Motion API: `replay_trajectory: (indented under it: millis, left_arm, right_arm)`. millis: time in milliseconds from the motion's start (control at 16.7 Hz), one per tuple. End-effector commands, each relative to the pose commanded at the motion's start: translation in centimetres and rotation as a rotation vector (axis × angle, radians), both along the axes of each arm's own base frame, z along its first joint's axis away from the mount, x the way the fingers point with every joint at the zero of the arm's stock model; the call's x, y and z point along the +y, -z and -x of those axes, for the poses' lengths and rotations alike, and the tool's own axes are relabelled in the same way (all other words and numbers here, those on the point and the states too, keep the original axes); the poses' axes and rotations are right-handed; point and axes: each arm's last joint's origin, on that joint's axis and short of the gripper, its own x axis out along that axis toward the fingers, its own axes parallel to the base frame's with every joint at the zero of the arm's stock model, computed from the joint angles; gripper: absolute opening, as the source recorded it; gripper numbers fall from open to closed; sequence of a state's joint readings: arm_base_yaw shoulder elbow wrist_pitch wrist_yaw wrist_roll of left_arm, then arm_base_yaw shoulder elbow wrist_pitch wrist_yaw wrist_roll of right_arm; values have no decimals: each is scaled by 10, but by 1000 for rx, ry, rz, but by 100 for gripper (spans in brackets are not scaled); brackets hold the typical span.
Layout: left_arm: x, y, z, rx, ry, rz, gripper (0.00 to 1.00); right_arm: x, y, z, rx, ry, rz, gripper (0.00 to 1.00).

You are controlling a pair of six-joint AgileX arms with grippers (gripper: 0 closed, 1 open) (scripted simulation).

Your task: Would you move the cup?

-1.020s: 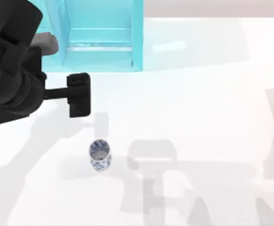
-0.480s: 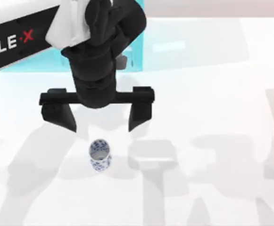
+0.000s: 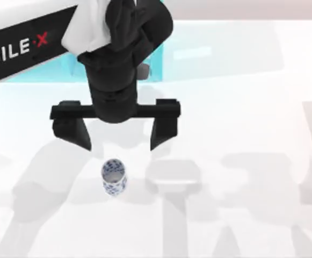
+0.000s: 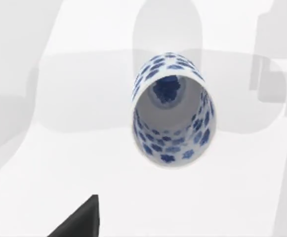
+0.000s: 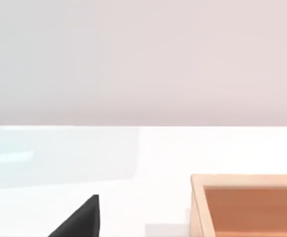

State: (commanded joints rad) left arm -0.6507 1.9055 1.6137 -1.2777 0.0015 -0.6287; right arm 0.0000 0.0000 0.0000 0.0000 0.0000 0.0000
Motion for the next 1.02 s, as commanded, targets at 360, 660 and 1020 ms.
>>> replay_trajectory:
  millis: [360,660,1020]
  left_arm:
    - [-3,57,-3,-4,3,3,100]
    - [-2,99,1,1,3,-1,100]
    - [-2,99,1,1,3,-1,85]
  right_arm:
    - [0,0,0,0,0,0,100]
    - [0,0,0,0,0,0,100]
    - [0,0,0,0,0,0,100]
